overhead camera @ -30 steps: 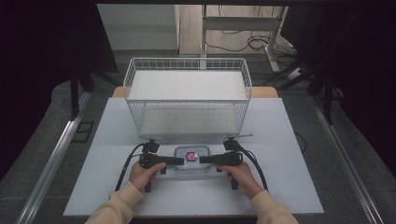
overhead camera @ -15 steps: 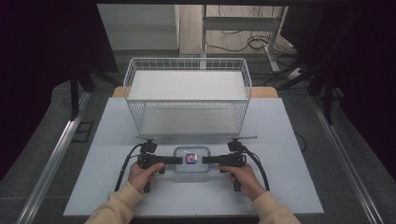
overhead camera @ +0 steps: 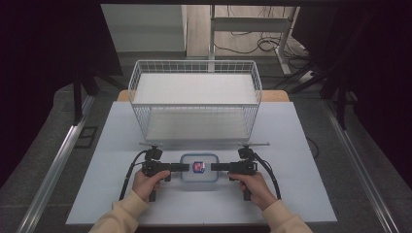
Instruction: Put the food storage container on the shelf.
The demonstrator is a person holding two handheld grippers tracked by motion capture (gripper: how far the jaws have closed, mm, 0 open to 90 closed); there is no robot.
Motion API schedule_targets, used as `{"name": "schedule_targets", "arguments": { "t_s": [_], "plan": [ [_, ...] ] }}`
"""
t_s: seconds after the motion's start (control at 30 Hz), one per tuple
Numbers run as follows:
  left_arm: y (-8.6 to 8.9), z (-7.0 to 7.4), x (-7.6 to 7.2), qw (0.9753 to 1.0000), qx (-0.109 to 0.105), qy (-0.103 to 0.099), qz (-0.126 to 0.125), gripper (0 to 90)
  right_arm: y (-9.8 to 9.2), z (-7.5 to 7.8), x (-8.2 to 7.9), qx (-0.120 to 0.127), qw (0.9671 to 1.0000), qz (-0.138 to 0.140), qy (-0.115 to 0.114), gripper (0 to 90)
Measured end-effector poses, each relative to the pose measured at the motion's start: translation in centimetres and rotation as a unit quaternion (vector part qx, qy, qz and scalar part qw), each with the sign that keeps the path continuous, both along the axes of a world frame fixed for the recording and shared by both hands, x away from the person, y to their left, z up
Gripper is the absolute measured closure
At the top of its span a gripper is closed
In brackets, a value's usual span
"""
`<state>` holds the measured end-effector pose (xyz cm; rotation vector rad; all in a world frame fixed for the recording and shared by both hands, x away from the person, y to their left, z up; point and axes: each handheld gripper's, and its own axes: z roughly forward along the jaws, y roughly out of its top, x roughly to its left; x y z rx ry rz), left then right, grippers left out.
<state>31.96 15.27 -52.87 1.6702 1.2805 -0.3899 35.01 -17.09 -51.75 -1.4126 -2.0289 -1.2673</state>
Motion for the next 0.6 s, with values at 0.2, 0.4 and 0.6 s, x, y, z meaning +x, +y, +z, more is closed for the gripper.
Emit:
{"name": "schedule_targets", "arguments": {
  "t_s": [0.2,0.4,0.6],
  "plan": [
    [0.03,0.11,-0.01,1.0,0.0,-0.001,0.003,49.8,0.01,0.09,-0.01,0.003,1.0,-0.004,0.007,51.9],
    [0.0,0.37,0.0,1.0,0.006,0.0,0.003,49.8,0.02,0.13,-0.01,0.005,0.9999,-0.006,0.011,52.0],
    [0.05,0.69,-0.05,1.0,0.006,-0.004,0.003,49.8,0.13,0.35,-0.09,0.005,0.9999,-0.007,0.008,52.0]
  ]
}}
